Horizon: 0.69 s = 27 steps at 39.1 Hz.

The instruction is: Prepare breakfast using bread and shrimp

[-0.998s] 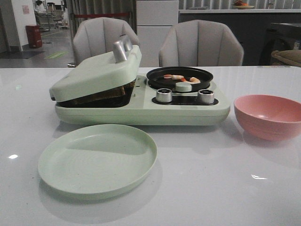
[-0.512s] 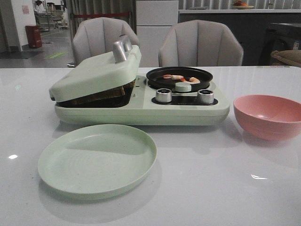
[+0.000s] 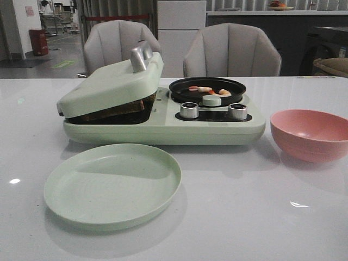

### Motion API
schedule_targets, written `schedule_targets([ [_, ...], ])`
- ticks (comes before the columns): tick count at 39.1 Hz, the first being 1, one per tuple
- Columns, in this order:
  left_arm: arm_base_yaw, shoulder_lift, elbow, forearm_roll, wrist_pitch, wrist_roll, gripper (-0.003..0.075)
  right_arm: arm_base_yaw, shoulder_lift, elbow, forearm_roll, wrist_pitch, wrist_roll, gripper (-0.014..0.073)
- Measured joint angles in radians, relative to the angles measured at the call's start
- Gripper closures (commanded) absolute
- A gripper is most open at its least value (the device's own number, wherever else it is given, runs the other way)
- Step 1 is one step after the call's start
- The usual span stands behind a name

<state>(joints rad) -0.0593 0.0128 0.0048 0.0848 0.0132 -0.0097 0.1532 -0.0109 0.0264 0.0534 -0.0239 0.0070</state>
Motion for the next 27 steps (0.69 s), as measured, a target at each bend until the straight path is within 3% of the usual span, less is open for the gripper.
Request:
schedule_targets([
  [27, 0.0, 0.0, 0.0, 0.0, -0.001, 0.0, 0.0606, -0.035, 0.0, 0.0, -0.001, 0.0, 0.0, 0.0432],
])
